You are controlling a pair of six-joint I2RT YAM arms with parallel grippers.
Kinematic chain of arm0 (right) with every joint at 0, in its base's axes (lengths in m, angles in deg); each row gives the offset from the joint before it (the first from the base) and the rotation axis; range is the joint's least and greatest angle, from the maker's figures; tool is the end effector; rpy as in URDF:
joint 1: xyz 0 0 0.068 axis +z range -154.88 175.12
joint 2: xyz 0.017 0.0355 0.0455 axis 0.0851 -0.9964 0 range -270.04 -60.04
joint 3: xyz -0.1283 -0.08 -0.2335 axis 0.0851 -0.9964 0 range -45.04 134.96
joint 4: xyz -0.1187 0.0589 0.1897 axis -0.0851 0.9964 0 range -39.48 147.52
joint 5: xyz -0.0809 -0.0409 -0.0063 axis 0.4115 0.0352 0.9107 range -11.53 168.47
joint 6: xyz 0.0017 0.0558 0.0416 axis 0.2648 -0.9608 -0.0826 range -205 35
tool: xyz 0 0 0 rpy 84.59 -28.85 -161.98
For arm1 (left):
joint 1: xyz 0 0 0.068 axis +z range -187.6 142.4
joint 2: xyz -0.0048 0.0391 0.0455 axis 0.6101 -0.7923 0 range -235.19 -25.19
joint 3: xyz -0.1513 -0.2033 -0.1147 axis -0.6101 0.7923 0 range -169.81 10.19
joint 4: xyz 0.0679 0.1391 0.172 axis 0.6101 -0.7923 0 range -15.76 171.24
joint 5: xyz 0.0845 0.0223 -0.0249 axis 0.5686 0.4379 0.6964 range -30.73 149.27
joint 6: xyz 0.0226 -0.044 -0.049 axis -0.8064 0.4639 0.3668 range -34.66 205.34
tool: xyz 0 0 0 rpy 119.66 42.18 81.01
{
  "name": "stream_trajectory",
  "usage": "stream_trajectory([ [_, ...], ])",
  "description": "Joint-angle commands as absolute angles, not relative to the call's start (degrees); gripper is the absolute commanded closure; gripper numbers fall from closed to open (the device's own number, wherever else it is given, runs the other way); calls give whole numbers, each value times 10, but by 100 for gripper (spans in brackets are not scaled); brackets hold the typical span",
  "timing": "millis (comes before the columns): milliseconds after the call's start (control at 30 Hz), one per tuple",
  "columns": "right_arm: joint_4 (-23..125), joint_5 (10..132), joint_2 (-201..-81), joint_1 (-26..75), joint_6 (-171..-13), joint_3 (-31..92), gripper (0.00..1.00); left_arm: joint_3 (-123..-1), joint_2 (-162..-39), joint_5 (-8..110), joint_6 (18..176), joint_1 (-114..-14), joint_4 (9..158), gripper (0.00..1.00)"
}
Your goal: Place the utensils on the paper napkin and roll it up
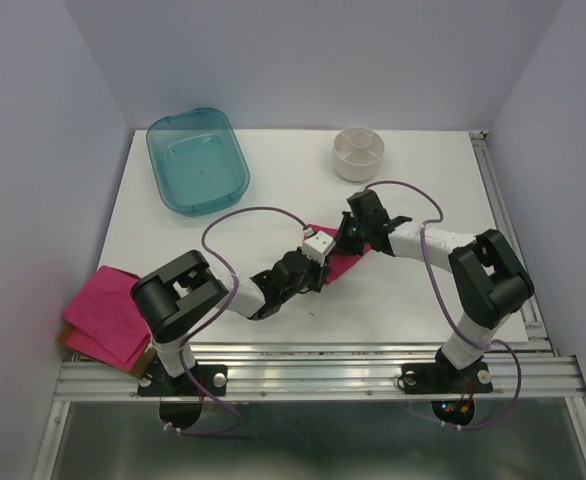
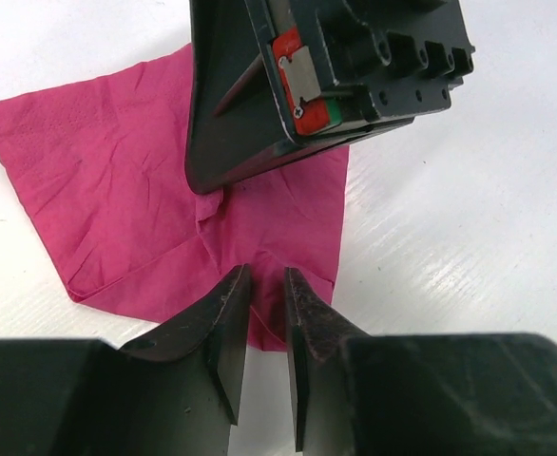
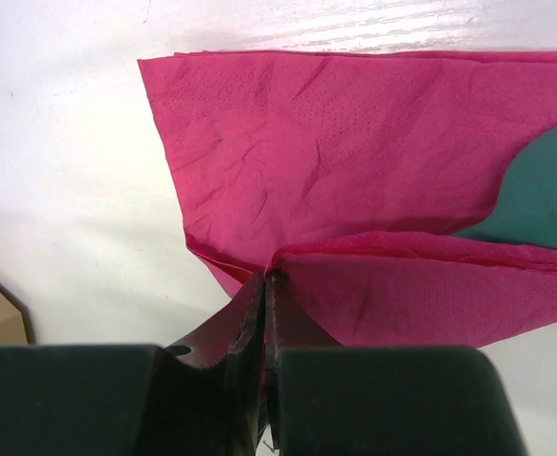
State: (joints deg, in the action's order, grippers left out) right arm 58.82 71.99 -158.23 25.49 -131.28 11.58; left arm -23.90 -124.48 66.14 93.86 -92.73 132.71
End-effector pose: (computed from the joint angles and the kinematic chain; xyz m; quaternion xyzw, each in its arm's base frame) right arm 0.2911 0.1781 0.1845 0.1106 0.9314 0.2541 0.2359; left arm 0.1963 -0.2698 0.1806 0.2766 0.7357 -0.2850 0.5486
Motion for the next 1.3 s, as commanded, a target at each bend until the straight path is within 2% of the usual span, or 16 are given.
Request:
stream_trajectory([
  [0, 550, 721, -1587, 247, -1316, 154, 94, -226, -1250, 664, 945, -926, 1368, 69],
  [267, 531, 726, -1594, 246, -1319, 160, 94, -220, -1266, 663, 945, -924, 1384, 70],
  [433, 512, 732, -1596, 243, -1321, 153, 89, -213, -1281, 660, 946, -923, 1400, 70],
  [533, 482, 727, -1596, 241, -1325, 145, 80, -211, -1288, 659, 947, -922, 1407, 70],
  [600, 469, 723, -1594, 240, -1328, 138, 66, -208, -1289, 658, 947, -921, 1409, 70],
  [667, 453, 721, -1588, 239, -1330, 130, 61, -208, -1292, 658, 948, -922, 1412, 70],
  [767, 454, 721, -1582, 236, -1329, 127, 61, -207, -1290, 659, 948, -921, 1413, 70],
  [933, 459, 721, -1552, 233, -1325, 100, 66, -208, -1290, 659, 949, -919, 1413, 70],
  [1067, 469, 712, -1526, 233, -1321, 67, 75, -207, -1289, 657, 952, -917, 1414, 70],
  [1267, 447, 692, -1482, 233, -1339, -20, 99, -211, -1293, 652, 958, -914, 1417, 71],
])
